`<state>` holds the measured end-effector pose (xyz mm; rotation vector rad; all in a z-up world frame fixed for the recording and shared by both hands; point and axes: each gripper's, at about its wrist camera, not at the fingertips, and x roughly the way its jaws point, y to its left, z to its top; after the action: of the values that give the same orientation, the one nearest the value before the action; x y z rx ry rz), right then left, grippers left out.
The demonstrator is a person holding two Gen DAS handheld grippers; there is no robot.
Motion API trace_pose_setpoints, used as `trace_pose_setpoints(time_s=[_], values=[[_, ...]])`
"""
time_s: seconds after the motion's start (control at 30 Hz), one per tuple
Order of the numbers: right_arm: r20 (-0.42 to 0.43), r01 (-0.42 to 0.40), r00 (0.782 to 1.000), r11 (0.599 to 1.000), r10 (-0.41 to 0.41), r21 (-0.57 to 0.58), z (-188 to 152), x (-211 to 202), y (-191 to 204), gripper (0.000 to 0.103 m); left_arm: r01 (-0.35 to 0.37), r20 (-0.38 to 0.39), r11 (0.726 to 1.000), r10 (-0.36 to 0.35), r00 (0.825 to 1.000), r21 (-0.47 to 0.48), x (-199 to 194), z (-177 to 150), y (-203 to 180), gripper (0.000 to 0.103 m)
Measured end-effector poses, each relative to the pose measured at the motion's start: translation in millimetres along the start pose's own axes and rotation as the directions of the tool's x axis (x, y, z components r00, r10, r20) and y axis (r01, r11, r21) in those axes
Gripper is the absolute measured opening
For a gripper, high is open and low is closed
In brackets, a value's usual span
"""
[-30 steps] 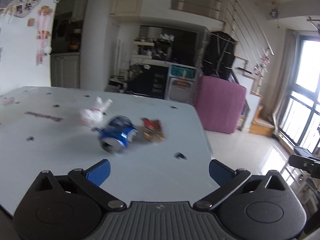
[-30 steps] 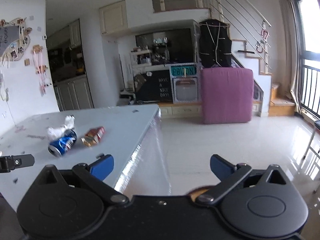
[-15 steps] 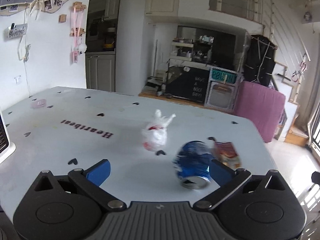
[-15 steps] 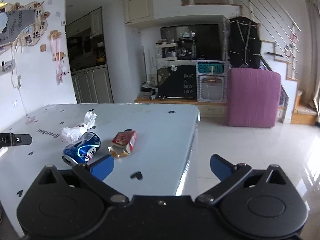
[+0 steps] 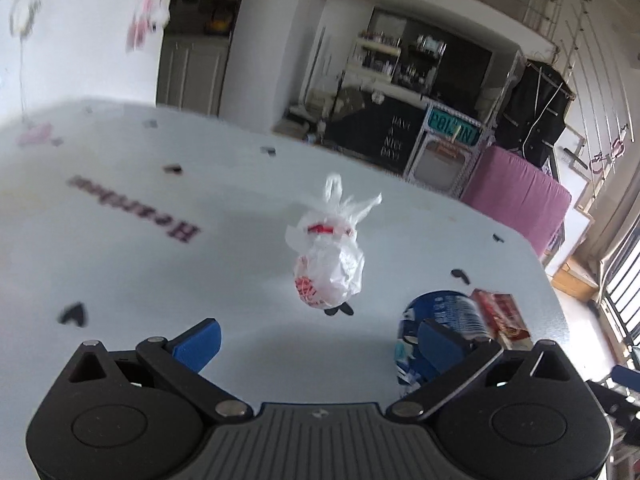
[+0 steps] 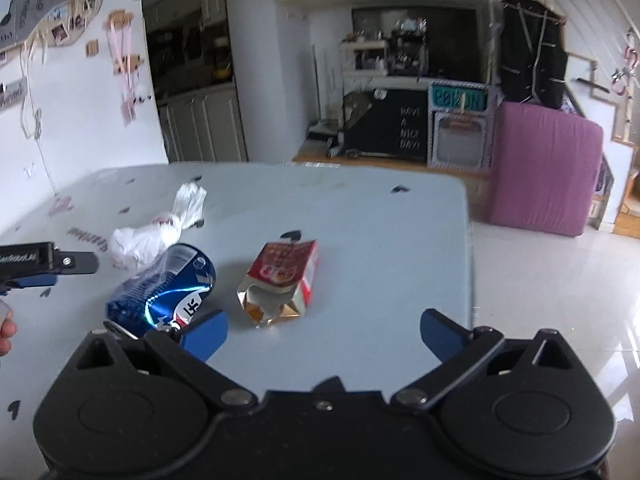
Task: Collect trash
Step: 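Move the left tool to the white plastic bag while the right tool approaches the red snack box, then close the left gripper on the white plastic bag while the right gripper grips the red snack box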
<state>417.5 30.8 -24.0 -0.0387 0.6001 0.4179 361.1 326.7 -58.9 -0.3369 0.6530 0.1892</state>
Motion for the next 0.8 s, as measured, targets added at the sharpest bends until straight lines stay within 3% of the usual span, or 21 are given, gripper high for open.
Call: trace_pose_setpoints(time_s=[0.33, 0.67, 0.8], values=[[-0.062, -0.005, 0.998, 0.999, 0.003, -0.037, 11, 64, 20, 0.098, -0.035, -0.035, 0.999, 0.036, 0.999, 0.004, 54, 22, 1, 0.103], [-0.086, -0.01, 0.996, 0.999, 0.006, -0.045, 24, 98, 29, 0.098, -0.086, -0.032, 0.996, 0.087, 0.996, 0.034, 81, 37, -6, 0.102], [-0.106, -0.01, 0.994, 1.0, 0.007, -0.029, 24, 107, 28, 0.085, -0.089, -0.008, 0.994, 0.09, 0.996, 0.07, 81, 37, -10, 0.083]])
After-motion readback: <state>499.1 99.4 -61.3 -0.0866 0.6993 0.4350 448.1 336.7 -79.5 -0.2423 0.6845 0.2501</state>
